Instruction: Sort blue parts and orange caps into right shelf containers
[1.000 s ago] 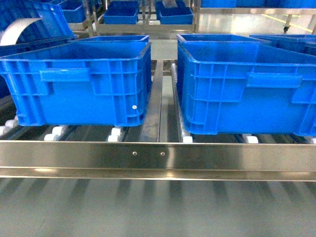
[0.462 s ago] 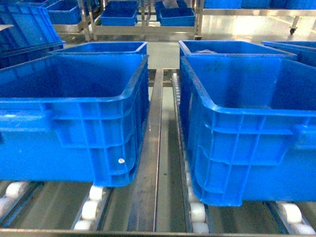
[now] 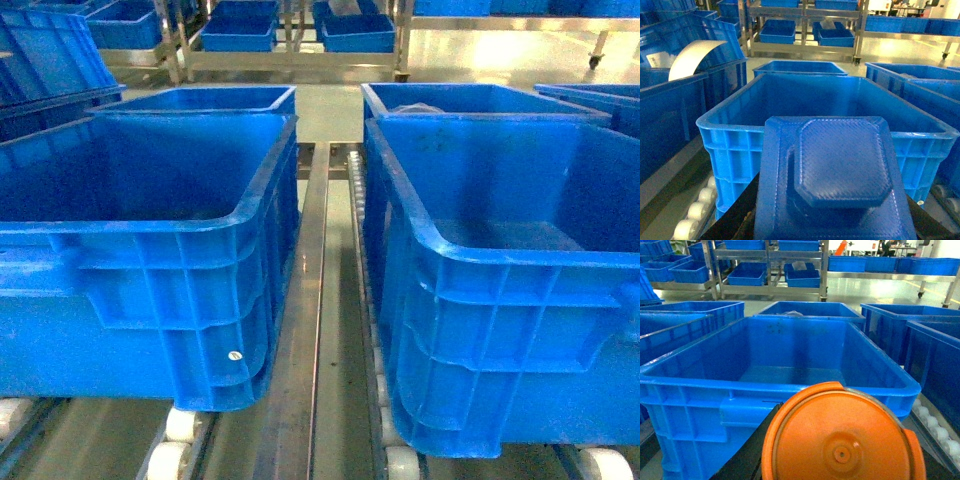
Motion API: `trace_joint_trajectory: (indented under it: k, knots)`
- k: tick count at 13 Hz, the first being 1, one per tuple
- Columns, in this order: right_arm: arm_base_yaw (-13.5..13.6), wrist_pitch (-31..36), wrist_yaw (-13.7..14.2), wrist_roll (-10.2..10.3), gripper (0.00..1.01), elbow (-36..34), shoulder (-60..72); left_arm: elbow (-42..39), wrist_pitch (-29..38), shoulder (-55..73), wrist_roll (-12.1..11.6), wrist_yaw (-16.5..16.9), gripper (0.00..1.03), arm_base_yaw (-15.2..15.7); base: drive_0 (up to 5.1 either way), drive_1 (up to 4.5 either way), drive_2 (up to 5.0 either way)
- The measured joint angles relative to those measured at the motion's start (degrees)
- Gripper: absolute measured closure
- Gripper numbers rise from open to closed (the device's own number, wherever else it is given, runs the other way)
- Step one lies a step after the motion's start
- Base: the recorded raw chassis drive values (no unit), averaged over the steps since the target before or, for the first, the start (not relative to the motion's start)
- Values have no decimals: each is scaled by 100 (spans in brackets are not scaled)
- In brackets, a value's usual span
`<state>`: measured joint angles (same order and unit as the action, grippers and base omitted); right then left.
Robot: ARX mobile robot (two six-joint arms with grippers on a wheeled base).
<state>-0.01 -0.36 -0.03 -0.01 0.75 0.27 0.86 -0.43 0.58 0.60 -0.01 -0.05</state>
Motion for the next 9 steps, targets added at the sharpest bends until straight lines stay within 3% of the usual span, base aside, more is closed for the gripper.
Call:
trace_joint_trajectory:
  k: [9]
  knots:
    - [0, 0, 0, 0, 56, 0, 0, 0, 0, 0, 0, 0, 60, 0, 0, 0, 0]
